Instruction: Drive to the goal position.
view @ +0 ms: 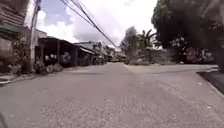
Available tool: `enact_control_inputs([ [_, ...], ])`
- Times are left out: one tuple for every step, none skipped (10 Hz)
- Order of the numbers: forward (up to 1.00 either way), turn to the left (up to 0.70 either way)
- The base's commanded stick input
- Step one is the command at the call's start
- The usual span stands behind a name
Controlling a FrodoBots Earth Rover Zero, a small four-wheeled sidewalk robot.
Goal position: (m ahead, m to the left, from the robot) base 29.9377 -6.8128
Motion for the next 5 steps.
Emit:
enact_control_inputs([
  [1.0,0.0],
  [1.0,0.0],
  [1.0,0.0],
  [1.0,0.0],
  [1.0,0.0],
])
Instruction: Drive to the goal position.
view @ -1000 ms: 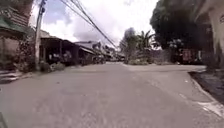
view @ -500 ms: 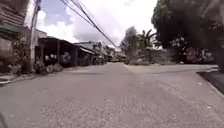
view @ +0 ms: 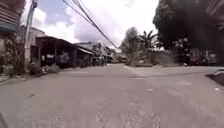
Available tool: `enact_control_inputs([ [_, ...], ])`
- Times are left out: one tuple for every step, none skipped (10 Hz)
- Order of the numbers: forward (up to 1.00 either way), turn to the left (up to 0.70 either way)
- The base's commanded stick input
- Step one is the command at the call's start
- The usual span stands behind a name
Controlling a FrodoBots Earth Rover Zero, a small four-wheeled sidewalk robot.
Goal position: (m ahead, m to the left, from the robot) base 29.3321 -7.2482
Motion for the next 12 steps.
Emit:
enact_control_inputs([
  [1.0,0.0],
  [1.0,0.0],
  [1.0,0.0],
  [1.0,0.0],
  [1.0,0.0],
  [1.0,0.0],
  [1.0,0.0],
  [1.0,0.0],
  [1.0,0.0],
  [1.0,0.0],
  [1.0,0.0],
  [1.0,0.0],
])
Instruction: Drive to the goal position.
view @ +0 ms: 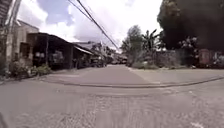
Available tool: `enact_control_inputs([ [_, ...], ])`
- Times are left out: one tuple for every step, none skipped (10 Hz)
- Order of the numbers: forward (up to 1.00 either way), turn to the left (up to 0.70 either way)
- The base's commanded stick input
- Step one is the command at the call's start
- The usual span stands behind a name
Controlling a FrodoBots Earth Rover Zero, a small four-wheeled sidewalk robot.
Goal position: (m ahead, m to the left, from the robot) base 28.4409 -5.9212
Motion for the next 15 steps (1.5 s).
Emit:
enact_control_inputs([
  [1.0,0.0],
  [1.0,0.0],
  [1.0,0.0],
  [1.0,0.0],
  [1.0,0.0],
  [1.0,0.0],
  [1.0,0.0],
  [1.0,0.0],
  [1.0,0.0],
  [1.0,0.0],
  [1.0,0.0],
  [1.0,0.0],
  [1.0,0.0],
  [1.0,0.0],
  [1.0,0.0],
])
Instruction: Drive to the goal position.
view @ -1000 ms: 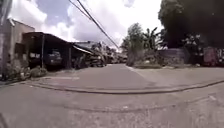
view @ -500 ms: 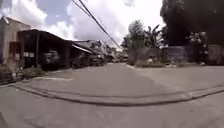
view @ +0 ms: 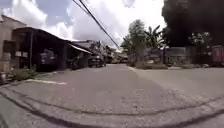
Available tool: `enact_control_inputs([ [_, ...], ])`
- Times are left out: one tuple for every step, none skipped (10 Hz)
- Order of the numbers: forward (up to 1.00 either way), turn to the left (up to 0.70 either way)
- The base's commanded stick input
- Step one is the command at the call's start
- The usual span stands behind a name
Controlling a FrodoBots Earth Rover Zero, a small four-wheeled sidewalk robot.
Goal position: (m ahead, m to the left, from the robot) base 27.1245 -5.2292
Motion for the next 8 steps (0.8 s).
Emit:
enact_control_inputs([
  [1.0,0.0],
  [1.0,0.0],
  [1.0,-0.16],
  [1.0,-0.27],
  [1.0,-0.03],
  [1.0,0.0],
  [1.0,0.0],
  [1.0,0.0],
])
